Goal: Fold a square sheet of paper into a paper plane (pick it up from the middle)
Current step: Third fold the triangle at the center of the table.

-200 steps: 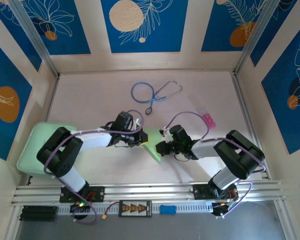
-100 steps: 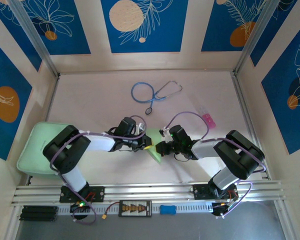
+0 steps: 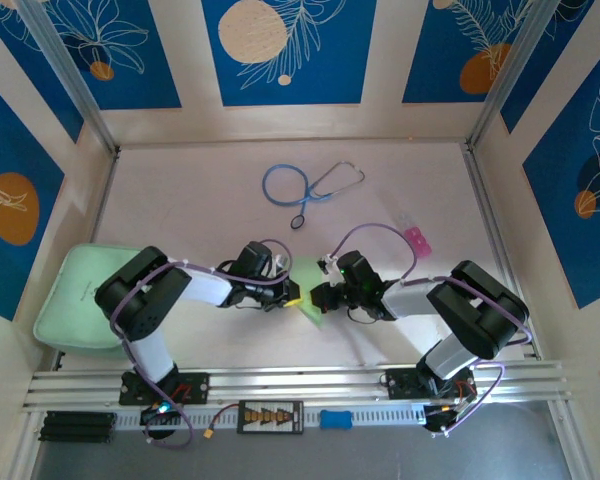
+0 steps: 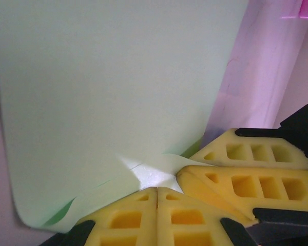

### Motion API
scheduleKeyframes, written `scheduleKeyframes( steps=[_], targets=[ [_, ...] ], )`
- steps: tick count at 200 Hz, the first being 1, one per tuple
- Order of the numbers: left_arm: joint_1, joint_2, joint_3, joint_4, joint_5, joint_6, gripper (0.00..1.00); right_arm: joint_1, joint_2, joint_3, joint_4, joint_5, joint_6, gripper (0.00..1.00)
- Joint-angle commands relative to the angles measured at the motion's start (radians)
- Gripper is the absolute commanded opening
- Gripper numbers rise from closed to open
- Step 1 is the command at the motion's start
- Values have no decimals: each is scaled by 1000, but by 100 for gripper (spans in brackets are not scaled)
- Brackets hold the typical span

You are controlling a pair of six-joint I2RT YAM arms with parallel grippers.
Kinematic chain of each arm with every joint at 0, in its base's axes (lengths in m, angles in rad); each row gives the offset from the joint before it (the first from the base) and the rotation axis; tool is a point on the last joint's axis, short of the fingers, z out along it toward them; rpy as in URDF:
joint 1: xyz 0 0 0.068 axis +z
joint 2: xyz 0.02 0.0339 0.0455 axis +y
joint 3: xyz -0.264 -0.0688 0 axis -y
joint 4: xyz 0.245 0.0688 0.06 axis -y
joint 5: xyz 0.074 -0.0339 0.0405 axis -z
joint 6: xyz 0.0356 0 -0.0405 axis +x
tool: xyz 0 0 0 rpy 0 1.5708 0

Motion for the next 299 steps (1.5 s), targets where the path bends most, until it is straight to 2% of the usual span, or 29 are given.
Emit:
scheduleKeyframes(
  steps=[1,14,28,43,57,69,83,103,121,147,179,235,299],
  targets=[
    [-9,50,-26,-5,-17,14,0,15,27,-9,-64,16,12,0],
    [-8,52,-34,-5,-23,16,0,13,22,0,-72,3,26,1],
    [-8,49,-36,-19,-26,24,0,14,0,24,-104,-6,47,6],
    [-9,47,-35,-26,-26,27,0,11,-41,50,-154,7,74,18],
    [-8,45,-32,-29,-24,30,0,-5,-87,79,-237,9,109,33],
    [-8,39,-32,-37,-26,35,0,-31,-122,117,-335,-20,141,41],
    [-9,33,-30,-47,-27,41,0,-55,-154,147,-425,-56,180,44],
    [-8,24,-26,-54,-30,45,0,-51,-209,138,-450,-90,249,46],
    [-8,18,-24,-60,-33,50,0,-33,-241,102,-401,-141,326,43],
    [-9,17,-21,-58,-31,50,0,21,-240,92,-395,-138,394,20],
    [-9,15,-19,-63,-35,54,0,54,-177,109,-376,-142,421,5],
    [-9,19,-18,-59,-33,55,0,86,-55,183,-403,-129,422,2],
    [-8,20,-17,-58,-29,56,0,102,-15,217,-447,-124,410,3]
  ],
)
